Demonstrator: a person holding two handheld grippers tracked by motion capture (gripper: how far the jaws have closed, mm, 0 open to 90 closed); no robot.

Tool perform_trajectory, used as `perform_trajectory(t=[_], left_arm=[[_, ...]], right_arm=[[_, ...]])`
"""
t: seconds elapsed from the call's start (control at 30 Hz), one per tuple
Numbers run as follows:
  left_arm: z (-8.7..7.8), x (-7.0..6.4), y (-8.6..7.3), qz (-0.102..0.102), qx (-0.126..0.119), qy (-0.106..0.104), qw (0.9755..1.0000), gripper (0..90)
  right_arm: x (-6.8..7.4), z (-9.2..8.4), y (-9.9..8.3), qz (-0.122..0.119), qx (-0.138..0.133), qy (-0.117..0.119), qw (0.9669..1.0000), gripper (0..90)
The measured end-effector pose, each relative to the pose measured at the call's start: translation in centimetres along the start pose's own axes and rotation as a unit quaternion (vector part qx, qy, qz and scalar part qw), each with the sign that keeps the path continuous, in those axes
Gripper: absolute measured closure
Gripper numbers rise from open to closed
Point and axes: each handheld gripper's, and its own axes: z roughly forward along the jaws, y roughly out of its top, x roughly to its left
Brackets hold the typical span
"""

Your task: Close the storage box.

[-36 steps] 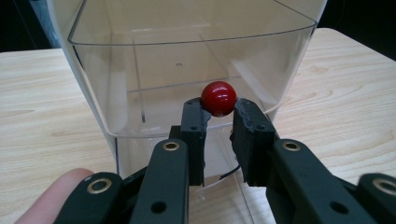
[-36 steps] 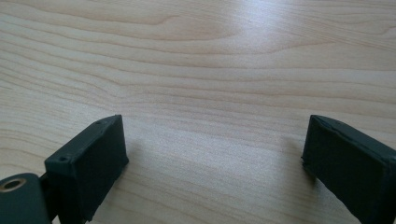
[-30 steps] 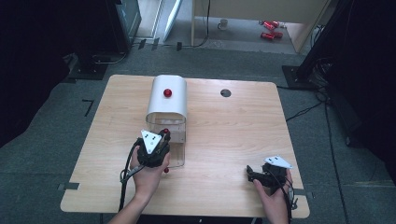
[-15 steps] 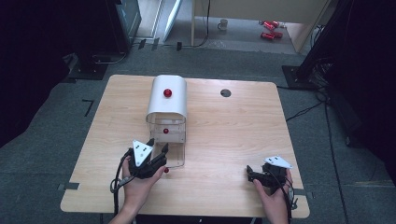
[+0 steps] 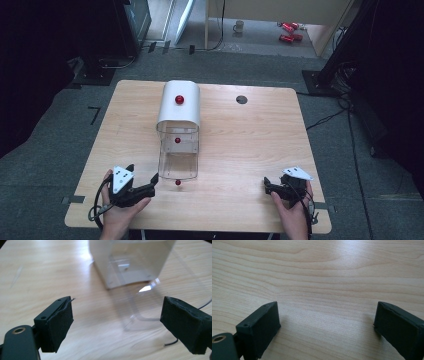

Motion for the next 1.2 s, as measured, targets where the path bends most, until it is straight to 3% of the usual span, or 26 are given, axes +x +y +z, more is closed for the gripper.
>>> perform_trajectory(t=[0.13, 0.33, 0.5, 0.77, 0.93, 1.07, 1.2], left_arm=[[-0.5, 1.1, -1.2, 0.007, 0.011, 0.017, 0.9998, 11.1], [-0.5, 1.5, -2.7, 0.002, 0.043, 0.013, 0.9990, 12.4], [-0.4, 1.5, -3.0, -0.002, 0.050, 0.009, 0.9987, 13.5], [-0.5, -1.3, -4.0, 0.019, 0.072, -0.014, 0.9971, 16.0], [-0.5, -3.6, -4.1, 0.029, 0.060, -0.027, 0.9974, 30.0], [0.2, -5.4, -4.2, 0.045, 0.065, -0.052, 0.9955, 42.5], [1.1, -7.0, -4.0, 0.059, 0.066, -0.058, 0.9944, 49.6]], right_arm=[[0.0, 0.1, 0.1, 0.001, 0.000, -0.001, 1.0000, 6.3], [0.1, 0.1, 0.1, 0.000, 0.000, 0.000, 1.0000, 6.3], [0.1, 0.1, 0.1, 0.000, 0.000, 0.000, 1.0000, 6.3], [0.1, 0.1, 0.1, 0.000, 0.000, 0.000, 1.0000, 6.3], [0.1, 0.1, 0.1, 0.000, 0.000, 0.000, 1.0000, 6.3], [0.1, 0.1, 0.1, 0.000, 0.000, 0.000, 1.0000, 6.3], [0.1, 0.1, 0.1, 0.000, 0.000, 0.000, 1.0000, 6.3]])
